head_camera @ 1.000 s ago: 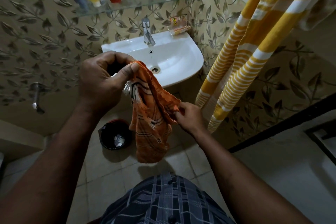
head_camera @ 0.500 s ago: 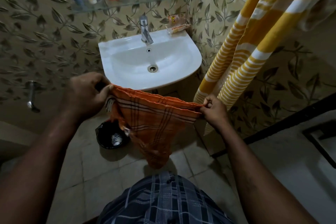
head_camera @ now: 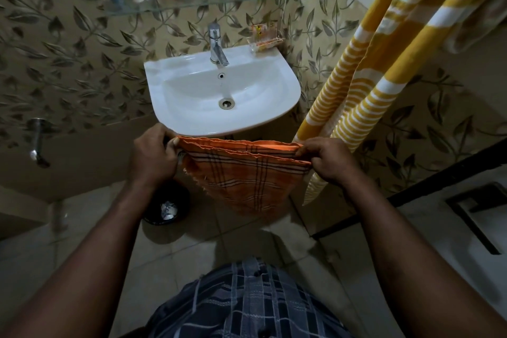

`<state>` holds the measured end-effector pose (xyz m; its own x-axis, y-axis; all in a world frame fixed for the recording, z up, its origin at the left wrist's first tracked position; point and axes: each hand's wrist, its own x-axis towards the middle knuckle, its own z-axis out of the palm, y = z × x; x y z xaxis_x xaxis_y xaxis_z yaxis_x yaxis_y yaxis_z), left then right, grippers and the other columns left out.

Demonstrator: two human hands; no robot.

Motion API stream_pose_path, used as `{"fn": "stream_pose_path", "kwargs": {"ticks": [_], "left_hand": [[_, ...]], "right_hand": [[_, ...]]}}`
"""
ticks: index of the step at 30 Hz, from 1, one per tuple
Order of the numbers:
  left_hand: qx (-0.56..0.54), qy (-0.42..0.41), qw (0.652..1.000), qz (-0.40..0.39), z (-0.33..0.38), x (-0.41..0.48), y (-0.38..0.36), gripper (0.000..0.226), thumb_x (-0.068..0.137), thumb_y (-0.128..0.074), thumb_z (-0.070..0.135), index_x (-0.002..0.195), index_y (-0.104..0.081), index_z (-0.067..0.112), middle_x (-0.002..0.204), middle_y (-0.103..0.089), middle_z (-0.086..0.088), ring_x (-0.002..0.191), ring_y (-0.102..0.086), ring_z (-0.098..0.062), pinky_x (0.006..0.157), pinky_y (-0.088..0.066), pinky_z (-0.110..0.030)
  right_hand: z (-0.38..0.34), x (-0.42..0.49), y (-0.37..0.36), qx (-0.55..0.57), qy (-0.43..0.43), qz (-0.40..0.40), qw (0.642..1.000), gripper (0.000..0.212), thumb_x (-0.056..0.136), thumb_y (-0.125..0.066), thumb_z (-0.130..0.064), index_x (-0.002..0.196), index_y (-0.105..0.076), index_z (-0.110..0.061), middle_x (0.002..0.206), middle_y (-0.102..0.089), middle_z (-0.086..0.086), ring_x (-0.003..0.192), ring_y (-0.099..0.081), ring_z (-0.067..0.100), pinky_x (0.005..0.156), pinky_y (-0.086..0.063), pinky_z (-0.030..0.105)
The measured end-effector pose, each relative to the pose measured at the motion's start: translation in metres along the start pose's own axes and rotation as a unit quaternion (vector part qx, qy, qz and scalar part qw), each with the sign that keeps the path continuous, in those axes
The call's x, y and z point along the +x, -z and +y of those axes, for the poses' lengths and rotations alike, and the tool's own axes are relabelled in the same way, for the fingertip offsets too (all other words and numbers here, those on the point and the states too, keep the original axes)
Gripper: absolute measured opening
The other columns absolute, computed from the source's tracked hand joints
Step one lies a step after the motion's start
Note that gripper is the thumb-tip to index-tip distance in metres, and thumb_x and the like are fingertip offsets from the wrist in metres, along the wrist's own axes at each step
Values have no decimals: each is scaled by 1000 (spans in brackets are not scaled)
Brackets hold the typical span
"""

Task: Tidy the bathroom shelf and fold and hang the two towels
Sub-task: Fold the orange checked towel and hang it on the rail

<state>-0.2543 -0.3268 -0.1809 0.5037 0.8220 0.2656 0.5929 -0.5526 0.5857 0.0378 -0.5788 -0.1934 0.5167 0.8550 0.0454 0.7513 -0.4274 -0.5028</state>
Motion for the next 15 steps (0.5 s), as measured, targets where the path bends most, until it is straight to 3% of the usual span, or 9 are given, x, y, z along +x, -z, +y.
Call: {"fn": "stream_pose_path", "kwargs": {"ticks": [3, 6, 9, 12, 15], "left_hand": [[-20, 5, 1000, 13, 8, 3, -3, 5, 95, -66, 4, 91, -66, 6, 90, -67, -9, 80, -52, -16, 67, -30, -22], [-24, -2, 1000, 14, 7, 10, -2, 4, 95, -66, 4, 92, -65, 7, 91, -67, -10, 81, -52, -16, 67, -31, -24], [-27, -11, 1000, -11, 6, 13, -2, 6, 96, -66, 5, 91, -64, 7, 91, -67, -9, 81, -54, -18, 68, -35, -30], [-32, -25, 998, -42, 5, 15, -3, 6, 96, -66, 5, 92, -63, 8, 92, -68, -8, 82, -57, -20, 68, -37, -31], [-31, -41, 997, -58, 0, 19, -2, 5, 97, -65, 7, 93, -63, 9, 95, -71, -8, 83, -60, -22, 69, -39, -31]], "right_hand": [[-3, -1, 7, -116, 4, -55, 992, 47, 72, -45, -31, 103, -80, -40, 105, -79, -5, 98, -72, 26, 80, -58, 38], [4, -6, 15, -165, 22, -93, 982, 35, 88, -55, -53, 103, -80, -34, 92, -78, -1, 89, -72, 24, 70, -56, 38], [15, -7, 20, -212, 47, -145, 965, 60, 77, -57, -84, 110, -78, -39, 94, -77, -7, 90, -72, 17, 72, -58, 36], [23, -5, 20, -213, 45, -117, 969, 45, 81, -70, -70, 99, -81, -30, 90, -78, -4, 86, -72, 21, 68, -57, 37], [28, -4, 21, -100, 29, 2, 995, 38, 87, -70, -56, 80, -80, -19, 75, -75, -1, 73, -70, 22, 63, -56, 41]]}}
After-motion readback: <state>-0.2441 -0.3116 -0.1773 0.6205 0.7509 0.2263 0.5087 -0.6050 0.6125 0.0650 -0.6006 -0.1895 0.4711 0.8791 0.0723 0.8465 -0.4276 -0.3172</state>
